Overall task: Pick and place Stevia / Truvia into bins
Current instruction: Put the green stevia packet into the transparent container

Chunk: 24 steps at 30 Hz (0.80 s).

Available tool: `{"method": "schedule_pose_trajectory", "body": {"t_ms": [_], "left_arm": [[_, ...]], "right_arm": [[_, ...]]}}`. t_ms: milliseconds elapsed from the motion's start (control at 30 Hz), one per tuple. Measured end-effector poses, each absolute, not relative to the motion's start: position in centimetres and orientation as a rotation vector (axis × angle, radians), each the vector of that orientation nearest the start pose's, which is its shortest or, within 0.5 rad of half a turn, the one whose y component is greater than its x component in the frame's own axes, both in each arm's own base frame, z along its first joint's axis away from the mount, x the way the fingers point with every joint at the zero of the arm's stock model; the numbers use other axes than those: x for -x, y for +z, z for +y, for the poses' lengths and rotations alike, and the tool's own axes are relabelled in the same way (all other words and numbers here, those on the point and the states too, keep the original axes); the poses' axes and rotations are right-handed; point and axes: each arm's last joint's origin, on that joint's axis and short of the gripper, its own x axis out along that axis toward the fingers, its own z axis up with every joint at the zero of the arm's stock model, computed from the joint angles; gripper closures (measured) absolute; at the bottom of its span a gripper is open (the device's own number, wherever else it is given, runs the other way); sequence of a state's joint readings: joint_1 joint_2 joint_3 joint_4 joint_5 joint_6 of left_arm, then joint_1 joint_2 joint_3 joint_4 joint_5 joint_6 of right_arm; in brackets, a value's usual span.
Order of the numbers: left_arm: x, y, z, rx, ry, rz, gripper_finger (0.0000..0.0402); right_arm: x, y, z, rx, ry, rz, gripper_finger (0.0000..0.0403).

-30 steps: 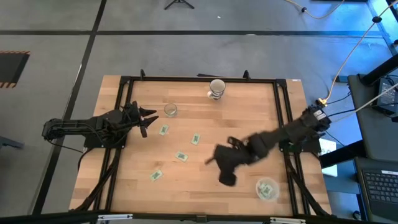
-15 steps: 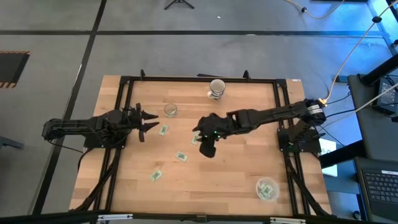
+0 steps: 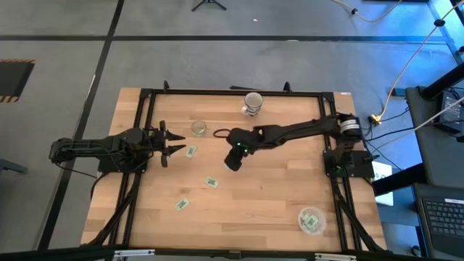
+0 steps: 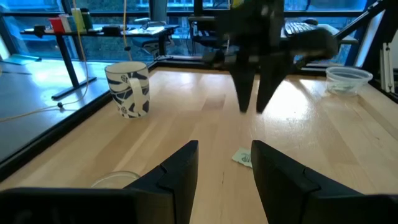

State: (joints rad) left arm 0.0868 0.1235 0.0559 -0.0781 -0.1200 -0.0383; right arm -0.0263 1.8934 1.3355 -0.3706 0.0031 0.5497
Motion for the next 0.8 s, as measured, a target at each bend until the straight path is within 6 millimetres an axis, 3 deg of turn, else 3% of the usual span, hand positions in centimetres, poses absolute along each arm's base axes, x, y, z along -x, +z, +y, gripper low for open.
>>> {"method": "schedule_pose_trajectory", "body": {"t_ms": [267, 800], "left_arm": [[-10.1, 16.5, 1.2, 0.062, 0.211, 0.140, 0.0258], [-10.1, 16.5, 1.2, 0.080, 0.213, 0.138, 0.0258]], "right_arm": [[-41.0, 15.5, -1.4, -0.568, -0.349, 0.989, 0.0284], [-41.2, 13.4, -1.1, -0.539, -0.363, 1.045, 0.0301]]}}
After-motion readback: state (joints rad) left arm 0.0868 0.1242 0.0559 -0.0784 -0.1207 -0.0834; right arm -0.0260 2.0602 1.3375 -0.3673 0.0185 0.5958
